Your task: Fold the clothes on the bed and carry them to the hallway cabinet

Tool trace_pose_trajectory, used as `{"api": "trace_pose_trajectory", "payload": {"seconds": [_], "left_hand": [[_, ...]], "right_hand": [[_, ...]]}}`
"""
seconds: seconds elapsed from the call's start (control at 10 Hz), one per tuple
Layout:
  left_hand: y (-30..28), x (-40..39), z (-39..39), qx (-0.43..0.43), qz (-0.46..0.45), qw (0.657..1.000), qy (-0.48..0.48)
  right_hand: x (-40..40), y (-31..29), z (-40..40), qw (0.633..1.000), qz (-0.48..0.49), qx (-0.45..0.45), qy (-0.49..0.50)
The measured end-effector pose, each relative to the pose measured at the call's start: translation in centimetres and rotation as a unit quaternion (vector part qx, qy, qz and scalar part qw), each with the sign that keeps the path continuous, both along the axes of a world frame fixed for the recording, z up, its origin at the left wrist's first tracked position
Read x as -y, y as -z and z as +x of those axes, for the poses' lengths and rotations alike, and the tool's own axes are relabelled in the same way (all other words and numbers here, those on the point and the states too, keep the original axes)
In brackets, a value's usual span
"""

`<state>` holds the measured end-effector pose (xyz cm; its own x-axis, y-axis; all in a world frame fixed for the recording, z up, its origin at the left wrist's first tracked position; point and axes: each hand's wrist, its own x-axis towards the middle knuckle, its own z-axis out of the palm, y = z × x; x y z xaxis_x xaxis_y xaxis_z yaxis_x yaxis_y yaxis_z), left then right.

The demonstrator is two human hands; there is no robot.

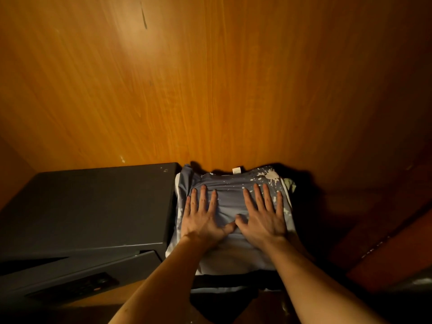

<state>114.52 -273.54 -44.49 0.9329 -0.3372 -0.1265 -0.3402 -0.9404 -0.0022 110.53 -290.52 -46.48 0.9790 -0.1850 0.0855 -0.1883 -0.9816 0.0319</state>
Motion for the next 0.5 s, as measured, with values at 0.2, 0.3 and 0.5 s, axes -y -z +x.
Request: {"api": "trace_pose_trajectory", "payload": {"seconds": [0.2, 0.3, 0.5], "left_hand": [[0.4, 0.2, 1.0, -0.027, 0.021, 0.999, 0.002], [-0.1, 0.2, 0.5, -0.025, 0.035, 0.999, 0.014], [-4.4, 0.6, -2.9, 0.031, 0.025, 0.999, -0.008]], "right_hand": [[0.3, 0.2, 1.3, 0.999, 0.011, -0.049, -0.003], [0.0, -0.7, 0.8, 0.998, 0.007, -0.065, -0.002], [-0.5, -4.4, -2.2, 0.996, 0.041, 0.047, -0.062]]}}
